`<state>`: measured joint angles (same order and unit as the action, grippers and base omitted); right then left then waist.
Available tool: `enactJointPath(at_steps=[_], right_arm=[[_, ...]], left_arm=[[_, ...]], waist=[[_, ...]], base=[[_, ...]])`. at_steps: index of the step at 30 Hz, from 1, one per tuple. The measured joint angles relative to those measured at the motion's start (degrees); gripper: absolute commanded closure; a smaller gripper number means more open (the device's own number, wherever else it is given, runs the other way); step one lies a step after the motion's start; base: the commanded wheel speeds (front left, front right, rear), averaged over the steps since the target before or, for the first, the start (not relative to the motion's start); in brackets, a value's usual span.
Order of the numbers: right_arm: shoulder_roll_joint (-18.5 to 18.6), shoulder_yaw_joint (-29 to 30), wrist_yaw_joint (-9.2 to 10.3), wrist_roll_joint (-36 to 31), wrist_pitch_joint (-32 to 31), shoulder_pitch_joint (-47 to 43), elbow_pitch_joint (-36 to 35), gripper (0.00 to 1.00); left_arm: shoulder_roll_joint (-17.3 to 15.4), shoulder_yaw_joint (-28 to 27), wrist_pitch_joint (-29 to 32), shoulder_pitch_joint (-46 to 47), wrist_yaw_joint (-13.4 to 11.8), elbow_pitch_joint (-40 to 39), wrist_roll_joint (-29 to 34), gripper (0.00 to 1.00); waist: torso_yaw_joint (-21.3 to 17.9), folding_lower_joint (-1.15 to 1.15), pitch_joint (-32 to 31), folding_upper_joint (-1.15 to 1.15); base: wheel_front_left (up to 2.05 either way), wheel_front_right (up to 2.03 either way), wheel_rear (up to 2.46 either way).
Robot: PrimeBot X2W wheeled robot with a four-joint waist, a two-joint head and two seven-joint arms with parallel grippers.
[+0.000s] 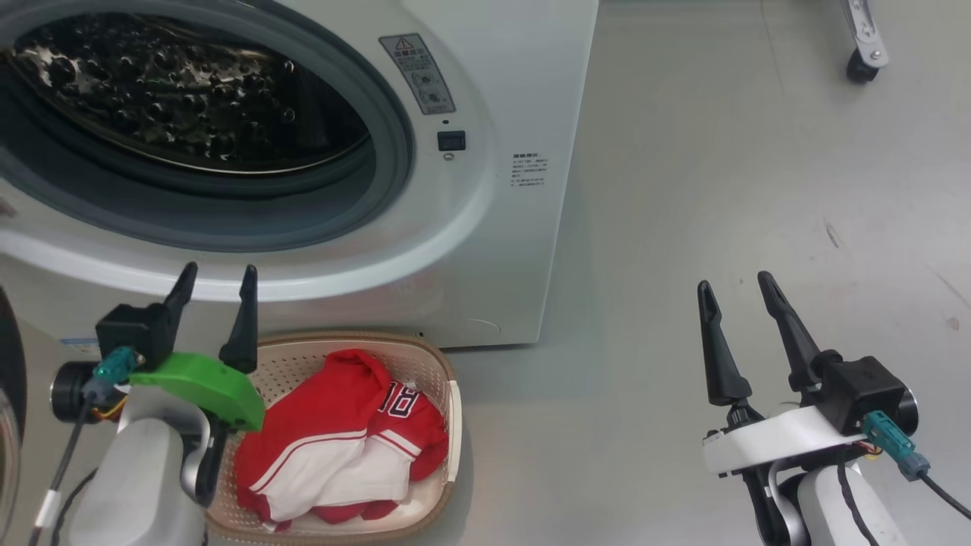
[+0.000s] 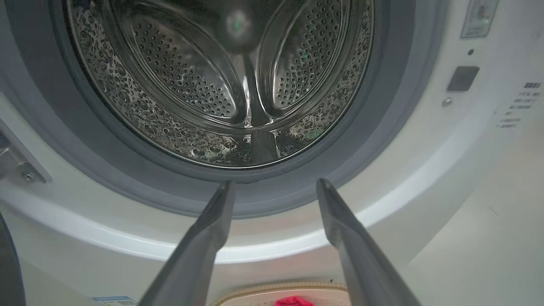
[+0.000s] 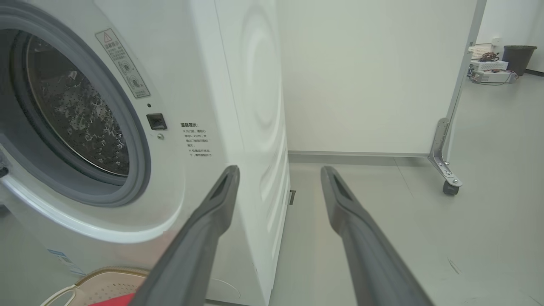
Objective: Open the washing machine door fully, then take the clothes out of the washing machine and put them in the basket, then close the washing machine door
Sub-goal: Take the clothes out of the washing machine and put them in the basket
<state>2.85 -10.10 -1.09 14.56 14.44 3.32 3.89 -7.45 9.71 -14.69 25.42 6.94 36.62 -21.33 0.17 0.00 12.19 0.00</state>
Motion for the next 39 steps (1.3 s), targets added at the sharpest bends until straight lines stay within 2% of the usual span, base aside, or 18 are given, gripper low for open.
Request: enactJointPath(at_steps=[7,18,25,39], right_arm=[[-0.04,0.36,-0.01,0.49,0.00,-2.08,0.19,0.00],[-0.13,0.51,-0.30,0.57,0.00,-4.51,0.26,0.00],[-0.25,0.52,-0.30,0.66,0.00,-5.91,0.21,0.00],[-0.27,0.60,-0.30,0.66,0.00,-6.27,-0.48,0.00]], left_arm=[[1.37,-0.25,0.00,-6.02,0.00,-6.59,1.76,0.00],[3.14,-5.14,0.00,-16.11,-0.09,-16.89,2.49,0.00],[3.19,-5.42,0.00,-20.92,-0.09,-20.37,3.98,0.00],[4.00,-6.02,0.00,-24.05,-0.08,-25.61,5.98,0.00]], waist=[[1.87,0.00,-3.50,0.00],[3.42,0.00,-7.72,0.00],[3.44,0.00,-9.00,0.00],[2.72,0.00,-9.08,0.00]], base=[[0.00,0.00,0.00],[0.00,0.00,0.00],[0.00,0.00,0.00],[0.00,0.00,0.00]])
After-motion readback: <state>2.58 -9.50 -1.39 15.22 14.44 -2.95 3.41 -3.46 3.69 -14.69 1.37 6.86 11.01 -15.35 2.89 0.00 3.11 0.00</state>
